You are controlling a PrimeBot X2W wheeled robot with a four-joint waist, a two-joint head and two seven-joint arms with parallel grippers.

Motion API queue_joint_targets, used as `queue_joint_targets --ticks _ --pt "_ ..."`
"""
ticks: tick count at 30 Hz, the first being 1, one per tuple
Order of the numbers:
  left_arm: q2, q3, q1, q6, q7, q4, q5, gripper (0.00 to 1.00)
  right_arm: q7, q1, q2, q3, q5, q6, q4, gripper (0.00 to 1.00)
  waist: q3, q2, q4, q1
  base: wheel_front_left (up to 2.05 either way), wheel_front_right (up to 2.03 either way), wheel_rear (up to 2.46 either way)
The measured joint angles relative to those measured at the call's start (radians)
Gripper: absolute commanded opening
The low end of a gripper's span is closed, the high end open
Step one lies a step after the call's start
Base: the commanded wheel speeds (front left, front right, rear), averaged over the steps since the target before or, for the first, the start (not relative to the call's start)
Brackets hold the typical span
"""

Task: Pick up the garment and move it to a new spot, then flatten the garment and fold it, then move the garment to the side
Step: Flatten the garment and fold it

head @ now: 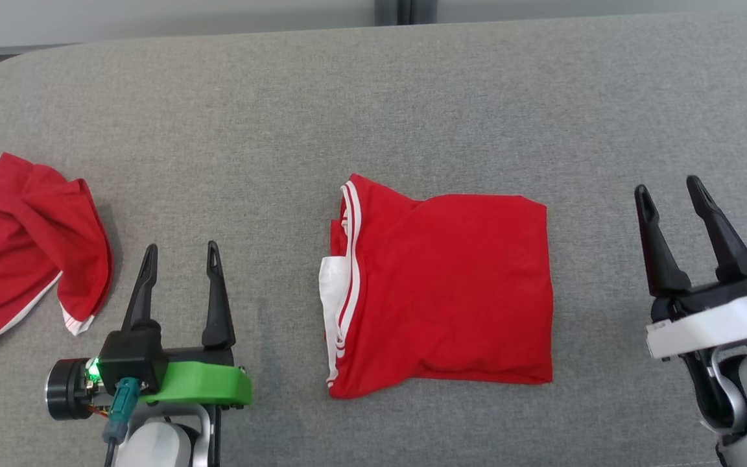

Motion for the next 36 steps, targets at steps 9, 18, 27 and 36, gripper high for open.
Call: queue_joint_targets --ticks 9,18,27,36 --pt "0.026 0.001 0.057 0.0 0.005 0.016 -0.002 1.0 0.064 0.172 0.025 -0.093 -0.07 0.0 -0.087 1.0 -0.071 0.0 -0.039 0.0 0.0 0.0 0.0" --pt "0.056 0.002 0.143 0.007 0.021 0.018 -0.017 1.0 0.127 0.272 0.067 -0.107 -0.097 0.0 -0.142 1.0 -0.16 0.0 -0.056 -0.0001 0.0 0.0 0.0" --pt "0.071 0.0 0.193 0.016 0.039 0.017 -0.026 1.0 0.166 0.329 0.095 -0.118 -0.117 0.0 -0.177 1.0 -0.232 0.0 -0.063 0.0 0.0 0.0 0.0" --pt "0.078 0.0 0.199 0.024 0.047 0.015 -0.033 1.0 0.173 0.339 0.106 -0.125 -0.119 0.0 -0.184 1.0 -0.247 0.0 -0.071 -0.0001 0.0 0.0 0.0"
